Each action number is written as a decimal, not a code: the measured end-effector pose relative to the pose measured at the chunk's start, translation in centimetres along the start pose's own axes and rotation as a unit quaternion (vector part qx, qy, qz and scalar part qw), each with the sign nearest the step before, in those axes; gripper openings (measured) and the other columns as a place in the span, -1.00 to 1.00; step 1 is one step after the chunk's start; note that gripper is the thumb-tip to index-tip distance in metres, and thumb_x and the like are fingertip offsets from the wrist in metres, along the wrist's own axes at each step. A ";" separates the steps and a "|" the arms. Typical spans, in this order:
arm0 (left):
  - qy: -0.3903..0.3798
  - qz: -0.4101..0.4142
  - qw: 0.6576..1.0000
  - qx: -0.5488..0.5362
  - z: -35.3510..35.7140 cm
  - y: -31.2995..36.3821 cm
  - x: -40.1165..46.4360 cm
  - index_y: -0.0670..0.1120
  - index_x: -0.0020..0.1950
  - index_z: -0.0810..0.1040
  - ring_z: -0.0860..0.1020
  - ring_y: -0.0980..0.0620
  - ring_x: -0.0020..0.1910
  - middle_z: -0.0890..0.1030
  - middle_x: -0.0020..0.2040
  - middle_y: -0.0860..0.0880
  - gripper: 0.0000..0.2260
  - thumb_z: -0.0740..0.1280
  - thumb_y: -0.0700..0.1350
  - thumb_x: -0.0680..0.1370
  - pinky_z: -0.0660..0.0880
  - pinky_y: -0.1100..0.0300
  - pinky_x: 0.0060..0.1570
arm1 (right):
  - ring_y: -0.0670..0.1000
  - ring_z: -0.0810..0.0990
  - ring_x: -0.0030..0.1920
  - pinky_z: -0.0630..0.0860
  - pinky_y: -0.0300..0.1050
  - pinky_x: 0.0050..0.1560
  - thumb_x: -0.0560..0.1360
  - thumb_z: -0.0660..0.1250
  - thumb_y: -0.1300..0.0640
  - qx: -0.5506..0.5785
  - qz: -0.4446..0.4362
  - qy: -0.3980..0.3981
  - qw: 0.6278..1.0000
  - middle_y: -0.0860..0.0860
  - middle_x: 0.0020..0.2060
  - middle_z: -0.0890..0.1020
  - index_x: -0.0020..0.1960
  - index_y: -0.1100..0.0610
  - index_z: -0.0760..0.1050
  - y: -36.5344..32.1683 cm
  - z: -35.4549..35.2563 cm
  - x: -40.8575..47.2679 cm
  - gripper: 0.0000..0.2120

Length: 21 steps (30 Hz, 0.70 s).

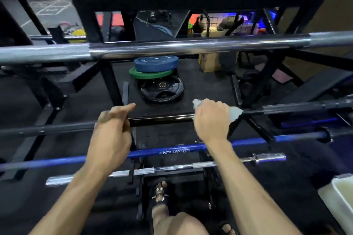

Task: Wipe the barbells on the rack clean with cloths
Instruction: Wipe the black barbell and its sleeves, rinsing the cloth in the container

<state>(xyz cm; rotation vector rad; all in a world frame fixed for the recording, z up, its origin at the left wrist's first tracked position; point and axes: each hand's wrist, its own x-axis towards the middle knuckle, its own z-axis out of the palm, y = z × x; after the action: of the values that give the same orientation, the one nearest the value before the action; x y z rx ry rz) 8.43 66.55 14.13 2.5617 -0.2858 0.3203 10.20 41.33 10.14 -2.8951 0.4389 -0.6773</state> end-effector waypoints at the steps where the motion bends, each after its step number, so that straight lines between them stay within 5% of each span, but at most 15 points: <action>1: 0.010 -0.005 1.000 0.006 0.0 -0.8 -0.5 -0.04 0.47 0.48 0.47 -0.11 0.27 0.56 0.25 -0.03 -0.48 0.22 -0.39 0.55 0.38 0.15 0.26 | 0.20 0.52 -0.32 0.36 0.06 -0.18 0.52 -0.04 0.03 0.005 -0.018 0.005 1.000 0.10 -0.40 0.55 -0.28 0.08 0.43 -2.4 0.4 -0.6 -0.65; 4: 0.038 -0.030 0.999 -0.023 0.3 -2.1 -2.1 -0.10 0.47 0.45 0.44 -0.03 0.30 0.53 0.32 -0.04 -0.45 0.20 -0.43 0.51 0.26 0.33 0.30 | 0.18 0.48 -0.25 0.34 0.08 -0.06 0.50 0.02 0.15 0.028 -0.092 -0.007 0.995 0.09 -0.30 0.55 -0.19 0.10 0.48 -10.6 2.1 -3.3 -0.73; 8: 0.080 -0.116 0.981 -0.135 0.0 -2.8 -3.5 -0.15 0.50 0.40 0.46 0.21 0.23 0.52 0.30 0.03 -0.44 0.14 -0.46 0.52 0.21 0.62 0.21 | 0.14 0.56 0.00 0.34 0.09 0.47 0.56 0.33 0.23 0.052 -0.200 0.050 0.977 0.08 -0.08 0.62 0.12 0.19 0.58 -15.7 5.0 -5.4 -0.84; 11: 0.071 -0.135 0.973 -0.174 0.0 -3.0 -3.7 -0.10 0.52 0.38 0.52 0.10 0.31 0.56 0.30 0.03 -0.43 0.13 -0.45 0.53 0.36 0.36 0.34 | 0.16 0.57 0.07 0.37 0.06 0.39 0.53 0.37 0.17 0.062 -0.305 0.030 0.950 0.09 0.05 0.63 0.31 0.20 0.55 -11.6 4.1 -4.4 -0.64; 16: 0.053 -0.092 0.985 -0.138 -0.2 -3.0 -4.0 -0.05 0.25 0.62 0.59 0.07 0.20 0.62 0.22 0.06 -0.72 0.25 -0.23 0.59 0.51 0.09 0.27 | 0.23 0.49 -0.10 0.45 0.16 0.04 0.62 0.04 0.05 -0.032 -0.193 0.015 0.981 0.13 -0.07 0.62 0.12 0.15 0.54 0.8 1.0 -2.0 -0.67; 21: 0.033 -0.068 0.992 -0.101 0.3 -2.9 -5.0 -0.05 0.09 0.71 0.62 0.11 0.04 0.67 0.09 0.10 -0.80 0.30 -0.20 0.60 0.48 0.26 0.10 | 0.27 0.49 0.04 0.34 0.32 0.31 0.67 0.00 0.10 -0.017 -0.101 0.050 0.993 0.18 -0.03 0.58 0.15 0.26 0.54 2.6 1.3 -2.6 -0.62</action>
<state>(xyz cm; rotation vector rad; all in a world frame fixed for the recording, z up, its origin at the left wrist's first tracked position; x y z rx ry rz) 4.52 69.46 11.06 2.3526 -0.1116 0.3069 7.95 39.74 7.37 -2.9740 0.1696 -0.8565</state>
